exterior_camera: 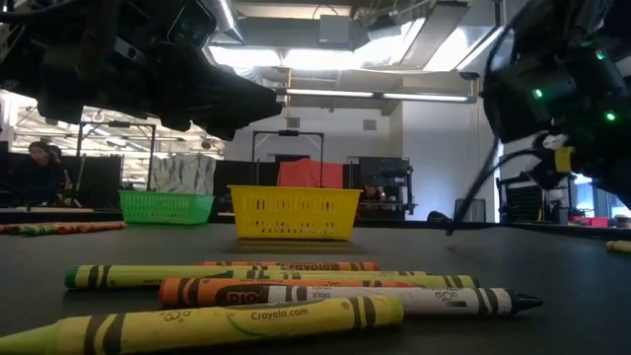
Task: Sort crayons
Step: Put the green crayon into the black bin, then put the black crayon into the yellow bin, then put the green crayon into the black bin
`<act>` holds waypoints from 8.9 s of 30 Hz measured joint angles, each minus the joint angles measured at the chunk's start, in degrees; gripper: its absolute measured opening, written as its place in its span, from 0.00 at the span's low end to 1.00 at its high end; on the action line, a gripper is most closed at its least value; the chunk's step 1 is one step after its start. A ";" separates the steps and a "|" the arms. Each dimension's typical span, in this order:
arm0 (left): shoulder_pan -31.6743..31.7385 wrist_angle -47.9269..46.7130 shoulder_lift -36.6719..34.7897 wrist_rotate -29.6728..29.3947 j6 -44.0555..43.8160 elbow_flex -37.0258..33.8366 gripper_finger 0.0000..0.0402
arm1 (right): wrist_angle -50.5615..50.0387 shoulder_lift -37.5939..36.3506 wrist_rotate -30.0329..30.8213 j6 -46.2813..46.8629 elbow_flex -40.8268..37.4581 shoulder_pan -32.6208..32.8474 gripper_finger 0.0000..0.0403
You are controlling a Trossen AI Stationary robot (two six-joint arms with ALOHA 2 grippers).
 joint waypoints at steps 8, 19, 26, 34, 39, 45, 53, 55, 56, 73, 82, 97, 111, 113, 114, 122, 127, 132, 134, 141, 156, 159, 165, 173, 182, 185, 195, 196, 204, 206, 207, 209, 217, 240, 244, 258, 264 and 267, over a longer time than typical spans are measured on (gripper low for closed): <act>0.02 0.02 0.00 0.02 0.00 0.00 0.29 | -8.15 0.00 -0.15 4.08 12.05 5.35 0.07; 0.02 0.02 0.00 0.02 -0.47 0.00 0.29 | -9.13 0.00 -3.80 25.63 26.44 23.55 0.08; 0.01 0.11 0.00 0.02 -0.52 0.00 0.29 | -5.17 0.01 -4.95 39.99 27.52 34.84 0.08; 0.02 0.15 0.00 0.02 -0.52 0.00 0.29 | -4.64 1.80 -0.03 46.56 27.52 42.84 0.08; 0.02 0.15 0.00 0.02 -0.52 0.00 0.29 | -6.37 3.96 0.65 46.66 26.85 43.95 0.08; 0.02 0.15 0.02 0.02 -0.55 0.00 0.29 | -6.36 4.57 -6.73 48.37 23.92 43.06 0.18; 0.02 0.17 0.02 0.02 -0.58 0.00 0.29 | -7.25 3.96 -10.65 42.74 25.01 37.35 0.40; 0.00 0.45 0.02 0.02 -0.70 0.00 0.29 | -7.99 3.96 -7.77 40.57 25.56 35.86 0.40; 0.00 0.59 0.02 0.02 -0.76 0.00 0.29 | -8.39 3.96 -6.05 39.87 25.62 35.07 0.40; -0.63 0.52 0.02 0.02 -1.03 0.00 0.29 | -8.64 -0.09 5.82 28.82 12.23 17.31 0.35; -0.62 0.49 0.02 0.02 -0.99 0.00 0.29 | 1.99 -7.95 4.36 28.27 -1.73 4.24 0.35; -0.65 -0.13 0.02 0.02 -1.01 0.00 0.29 | 7.90 -9.05 3.63 28.11 -6.32 0.68 0.35; -0.66 0.37 0.02 0.02 -1.07 -0.02 0.29 | 9.53 -7.88 3.66 28.52 -6.36 0.70 0.29; -0.68 0.37 0.02 0.02 -1.09 -0.02 0.29 | 10.04 -7.63 2.65 28.43 -6.29 0.70 0.23; -0.68 0.37 0.02 0.02 -1.09 -0.02 0.29 | 10.24 -7.63 2.37 28.33 -6.32 0.70 0.20; -1.21 0.37 0.02 0.28 -1.05 -0.02 0.29 | 10.80 -7.63 3.00 24.74 -6.25 0.70 0.02; -1.21 0.35 0.02 0.26 -1.01 -0.02 0.29 | 10.78 -7.91 3.17 23.64 -6.16 0.72 0.07; -1.20 0.29 0.02 0.26 -1.01 -0.02 0.29 | 10.80 -7.87 4.51 20.84 -2.85 0.74 0.08; -1.17 0.15 0.02 0.18 -1.01 -0.02 0.29 | 9.86 -7.87 5.47 18.87 -0.41 0.74 0.07; -1.14 0.11 0.02 -0.77 -0.98 -0.02 0.29 | 13.31 -7.93 13.54 11.69 7.86 0.74 0.07; -1.10 -0.80 -1.77 -10.53 -2.45 -0.02 0.29 | 62.02 -1.64 19.50 -20.31 7.45 0.52 0.07; -0.88 -4.38 -3.97 -9.99 -1.14 -0.02 0.29 | 70.72 1.03 20.14 -25.18 7.45 -0.91 0.07; -0.57 -17.34 -10.02 -10.77 0.56 -0.02 0.29 | 81.75 5.76 14.59 -28.62 7.48 -6.89 0.08; 1.23 -22.56 -11.72 -14.58 4.41 -0.02 0.29 | 85.25 11.12 10.86 -28.62 7.55 -10.79 0.08; 4.40 -21.48 -11.69 -14.47 6.58 -0.02 0.29 | 84.73 12.15 7.09 -28.62 7.58 -10.86 0.24; 4.56 -21.49 -11.69 -14.47 6.58 -0.02 0.29 | 84.09 11.51 4.51 -28.62 7.63 -10.93 0.33; 4.54 -21.46 -11.69 -14.29 5.99 -0.02 0.29 | 43.22 0.20 0.02 -16.41 13.37 -10.49 0.38; 4.54 -21.46 -11.69 -14.29 5.67 -0.02 0.29 | 39.13 -0.72 -0.22 -13.68 13.79 -10.01 0.37; 4.54 -21.46 -11.67 -14.31 5.51 -0.02 0.29 | 16.06 -6.17 2.19 7.30 14.14 -1.89 0.37; 4.54 -21.48 -11.67 -14.32 5.46 -0.02 0.29 | 11.88 -6.37 3.58 12.59 14.12 0.58 0.37; 4.54 -21.46 -11.67 -14.32 5.44 -0.02 0.29 | 9.90 -6.37 4.26 15.06 13.95 1.90 0.37; 4.54 -21.51 -11.67 -14.32 5.44 -0.02 0.29 | 6.58 -6.36 4.51 20.07 12.96 3.96 0.36; 4.54 -21.51 -11.67 -14.32 5.42 -0.02 0.29 | 5.13 -6.36 0.74 35.33 5.81 7.62 0.36; 4.54 -20.97 -11.66 -14.56 5.54 -0.02 0.29 | 17.22 -6.51 0.60 37.15 -5.42 7.45 0.36; 4.54 -20.90 -11.67 -14.56 5.68 -0.02 0.29 | 17.32 -6.47 0.74 36.72 -5.46 7.45 0.30; 4.54 -20.57 -11.66 -14.56 6.74 -0.02 0.29 | 17.02 -6.40 2.27 29.78 -5.27 7.54 0.03; 4.72 -20.55 -11.66 -14.58 6.78 -0.02 0.29 | 9.80 -7.35 3.63 25.36 0.02 7.48 0.08; 4.76 -20.52 -11.67 -14.58 6.99 -0.02 0.29 | 5.62 -8.76 5.04 25.11 3.45 7.52 0.07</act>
